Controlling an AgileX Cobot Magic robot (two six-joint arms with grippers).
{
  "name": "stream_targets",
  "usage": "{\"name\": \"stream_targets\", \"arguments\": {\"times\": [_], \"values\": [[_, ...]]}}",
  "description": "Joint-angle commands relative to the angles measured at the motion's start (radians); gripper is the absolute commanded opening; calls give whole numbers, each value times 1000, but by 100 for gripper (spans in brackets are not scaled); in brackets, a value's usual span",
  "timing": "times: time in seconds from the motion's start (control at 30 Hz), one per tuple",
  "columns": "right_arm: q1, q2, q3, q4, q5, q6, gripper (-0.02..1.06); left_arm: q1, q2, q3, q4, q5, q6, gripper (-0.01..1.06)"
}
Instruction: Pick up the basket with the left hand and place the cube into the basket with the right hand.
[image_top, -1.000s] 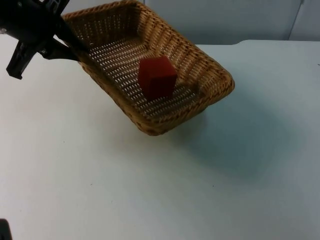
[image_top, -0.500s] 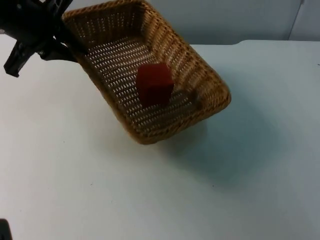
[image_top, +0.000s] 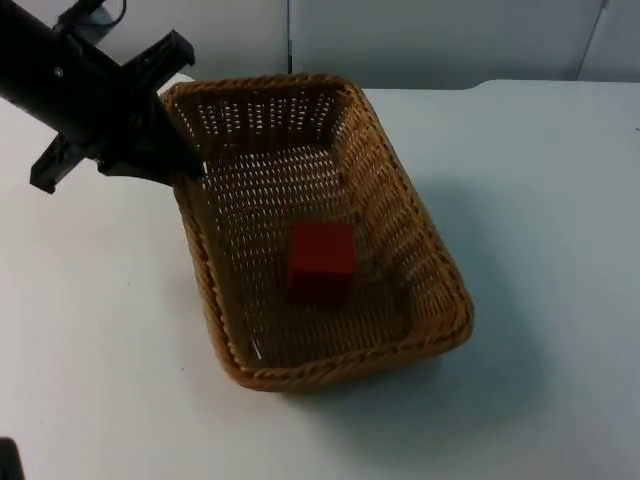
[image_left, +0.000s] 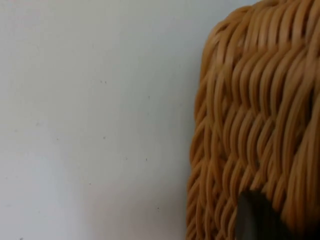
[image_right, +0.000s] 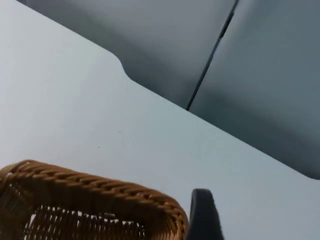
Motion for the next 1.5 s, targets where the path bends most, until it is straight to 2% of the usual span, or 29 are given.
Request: {"name": "stream_targets", "arguments": {"times": [0.0, 0.2, 0.27, 0.33, 0.37, 0.5, 0.53, 0.63, 0.83, 0.93, 1.0, 1.03, 1.1, 1.13, 1.17, 1.2, 1.23, 1.33, 1.37, 1.4, 1.47], "values": [[0, -7, -9, -25, -14, 21, 57, -25, 6, -6, -37, 36, 22, 0], [0, -7, -9, -24, -16, 26, 57, -45, 58, -6, -107, 7, 61, 0], [0, -7, -9, -24, -16, 26, 57, -45, 78, -6, -164, -36, 82, 5], [0, -7, -9, -24, -16, 26, 57, -45, 82, -6, -178, -40, 89, 7], [0, -7, -9, -24, -16, 26, 57, -45, 90, -6, -203, -51, 104, 12], [0, -7, -9, -24, -10, 27, 57, -45, 113, -10, -266, -70, 181, 43], [0, -7, -9, -24, -10, 27, 57, -45, 113, -10, -266, -70, 181, 43], [0, -7, -9, -22, -3, 27, 57, -45, 113, -10, -251, -89, 181, 65], [0, -7, -9, -47, 19, 30, 57, -6, 111, -48, -135, -70, 156, 67], [0, -7, -9, -81, 44, 50, 57, 34, 88, -130, -20, -17, 70, 67], [0, -7, -9, -94, 44, 52, 57, 47, 75, -160, 17, -1, 34, 66], [0, -7, -9, -110, 44, 52, 57, 52, 60, -183, 70, 11, -18, 63], [0, -18, -9, -151, 44, 54, 51, 56, 14, -231, 208, 21, -109, 43], [0, -29, -9, -159, 44, 54, 40, 56, -26, -256, 309, 28, -135, 16], [0, -29, -9, -159, 44, 54, 40, 56, -26, -256, 309, 28, -135, 16], [0, -43, -9, -174, 51, 52, 25, 56, -62, -270, 388, 36, -133, 0], [-4, -77, -10, -210, 63, 55, 0, 56, -104, -275, 457, 30, -144, 0], [-11, -152, -10, -234, 117, 65, 0, 56, -256, -275, 670, 36, -172, 0], [-11, -152, -10, -234, 117, 65, 0, 56, -256, -275, 670, 36, -172, 0], [-14, -209, -10, -262, 222, 118, 0, 56, -319, -265, 739, 57, -179, 0], [-29, -283, 11, -303, 332, 180, 0, 56, -460, -202, 859, 49, -233, 0]]}}
